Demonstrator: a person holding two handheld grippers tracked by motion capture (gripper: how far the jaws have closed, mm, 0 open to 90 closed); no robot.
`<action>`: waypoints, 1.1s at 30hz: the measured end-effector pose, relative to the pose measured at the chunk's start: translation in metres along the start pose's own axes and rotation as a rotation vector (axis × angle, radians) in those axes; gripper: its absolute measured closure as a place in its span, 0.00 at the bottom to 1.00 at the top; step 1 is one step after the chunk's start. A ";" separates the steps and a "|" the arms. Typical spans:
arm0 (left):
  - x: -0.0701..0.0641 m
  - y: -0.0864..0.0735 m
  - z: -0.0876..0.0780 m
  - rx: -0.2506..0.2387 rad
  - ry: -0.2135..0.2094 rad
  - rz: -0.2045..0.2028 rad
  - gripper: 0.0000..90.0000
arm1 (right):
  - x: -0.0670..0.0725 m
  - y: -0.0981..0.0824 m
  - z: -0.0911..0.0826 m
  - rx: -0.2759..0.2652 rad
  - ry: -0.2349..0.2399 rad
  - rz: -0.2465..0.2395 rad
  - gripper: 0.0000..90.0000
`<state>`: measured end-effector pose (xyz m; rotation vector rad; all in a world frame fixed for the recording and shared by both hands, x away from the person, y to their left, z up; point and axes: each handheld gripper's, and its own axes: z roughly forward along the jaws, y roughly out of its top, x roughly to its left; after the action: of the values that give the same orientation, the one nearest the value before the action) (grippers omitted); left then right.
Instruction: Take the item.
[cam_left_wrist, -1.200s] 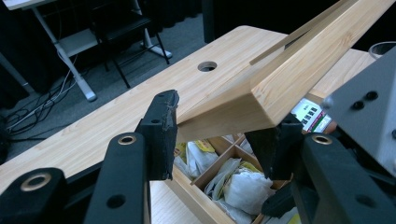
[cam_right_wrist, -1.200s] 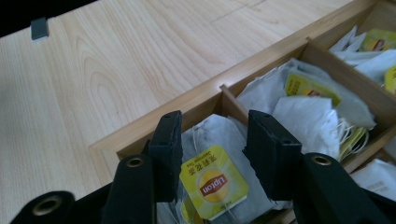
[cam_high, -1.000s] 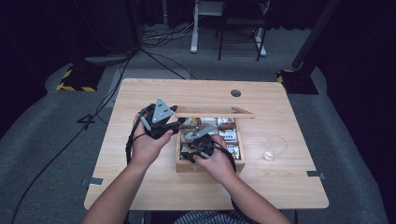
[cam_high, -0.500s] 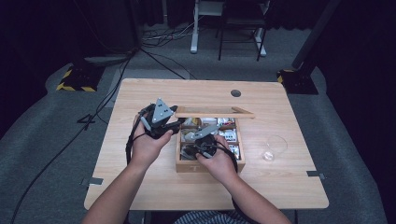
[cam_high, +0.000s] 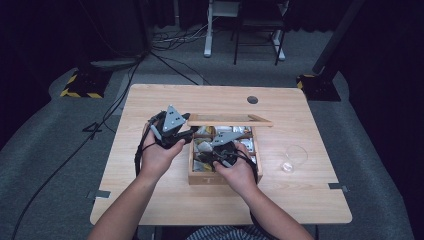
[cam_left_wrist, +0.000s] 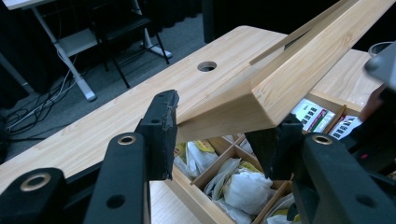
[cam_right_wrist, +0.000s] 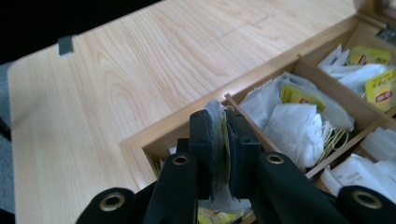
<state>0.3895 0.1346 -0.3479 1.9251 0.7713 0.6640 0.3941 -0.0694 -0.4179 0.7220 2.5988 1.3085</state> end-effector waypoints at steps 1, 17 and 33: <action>0.000 0.000 0.000 0.000 0.001 0.001 0.60 | 0.001 0.001 -0.002 -0.008 0.003 0.007 0.92; 0.002 0.003 0.001 0.000 0.001 0.007 0.60 | -0.002 0.007 -0.048 -0.072 -0.046 0.011 0.92; 0.005 0.005 0.001 0.001 -0.007 -0.004 0.60 | -0.015 -0.001 -0.098 -0.118 -0.129 0.048 0.92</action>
<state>0.3951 0.1354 -0.3430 1.9255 0.7714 0.6541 0.3747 -0.1477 -0.3598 0.8238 2.3966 1.3665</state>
